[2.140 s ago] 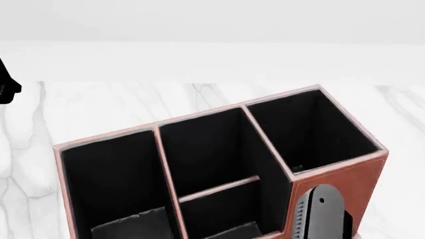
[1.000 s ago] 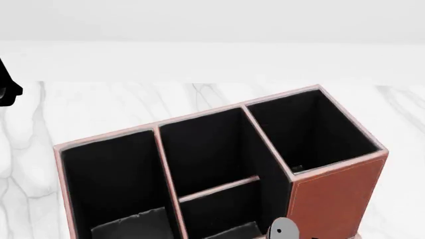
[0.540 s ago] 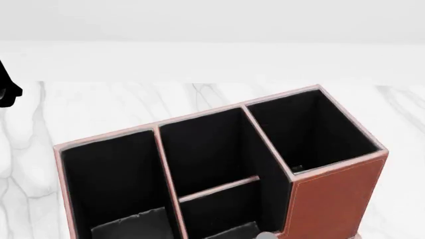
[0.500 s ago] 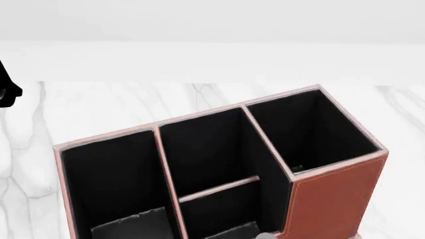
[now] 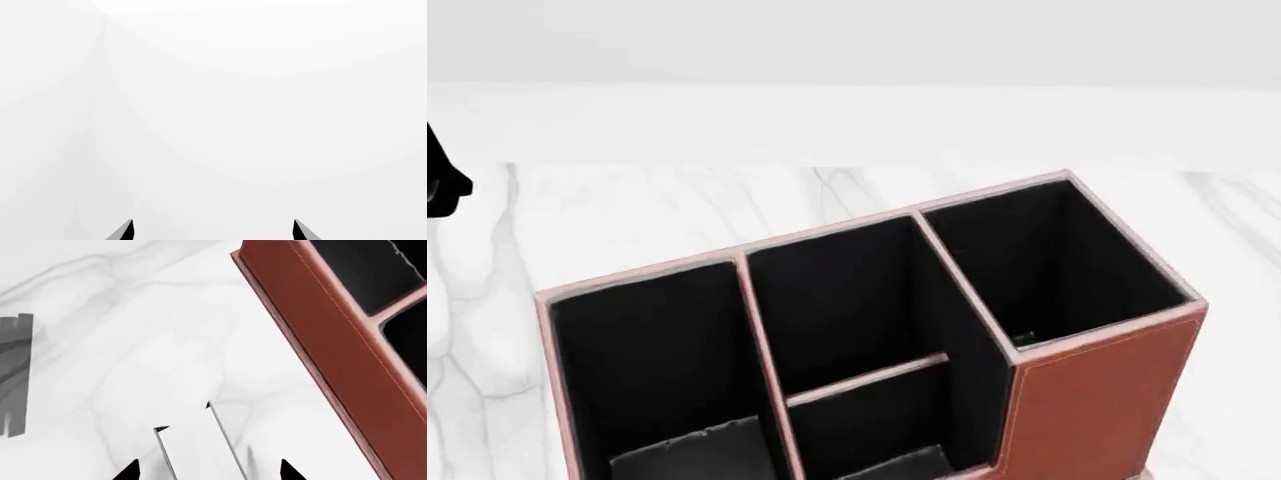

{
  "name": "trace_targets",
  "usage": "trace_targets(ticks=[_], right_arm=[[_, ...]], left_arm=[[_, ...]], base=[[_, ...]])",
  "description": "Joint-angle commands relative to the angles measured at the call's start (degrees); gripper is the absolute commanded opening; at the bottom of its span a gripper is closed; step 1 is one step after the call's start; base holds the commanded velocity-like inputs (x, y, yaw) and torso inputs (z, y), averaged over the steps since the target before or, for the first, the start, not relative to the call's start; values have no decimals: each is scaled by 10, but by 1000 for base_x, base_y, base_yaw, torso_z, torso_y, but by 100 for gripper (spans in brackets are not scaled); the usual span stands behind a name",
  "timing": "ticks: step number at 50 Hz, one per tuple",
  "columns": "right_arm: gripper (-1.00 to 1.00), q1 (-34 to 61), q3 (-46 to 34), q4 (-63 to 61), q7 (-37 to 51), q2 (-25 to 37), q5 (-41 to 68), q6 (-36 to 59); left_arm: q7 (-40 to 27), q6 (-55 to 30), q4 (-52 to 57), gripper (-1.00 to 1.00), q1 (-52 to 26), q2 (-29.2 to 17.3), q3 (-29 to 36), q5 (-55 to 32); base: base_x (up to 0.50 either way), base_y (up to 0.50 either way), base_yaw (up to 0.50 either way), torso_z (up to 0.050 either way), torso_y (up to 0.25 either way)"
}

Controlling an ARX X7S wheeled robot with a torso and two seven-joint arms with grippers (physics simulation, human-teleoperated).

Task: Pick up the book and place it in the front compartment of the caddy.

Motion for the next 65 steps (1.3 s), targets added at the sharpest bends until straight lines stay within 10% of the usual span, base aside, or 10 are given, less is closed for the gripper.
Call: trace_targets(ticks=[1, 25, 26, 65], right_arm=[[100, 0, -27, 28, -3, -14, -18, -10], [100, -6, -58, 46, 0, -17, -36, -17], [-100, -6, -57, 46, 1, -17, -36, -19], [-100, 126, 117, -50, -6, -2, 93, 61]], left_arm=[[-2, 1, -1, 100, 0, -1, 0, -2], [-7, 4, -2, 100, 1, -5, 0, -7], [-7, 4, -1, 100, 1, -5, 0, -7], [-14, 7, -6, 100, 1, -10, -1, -13]], base=[[0, 0, 0, 0, 0], [0, 0, 0, 0, 0], [0, 0, 0, 0, 0], [0, 0, 0, 0, 0]])
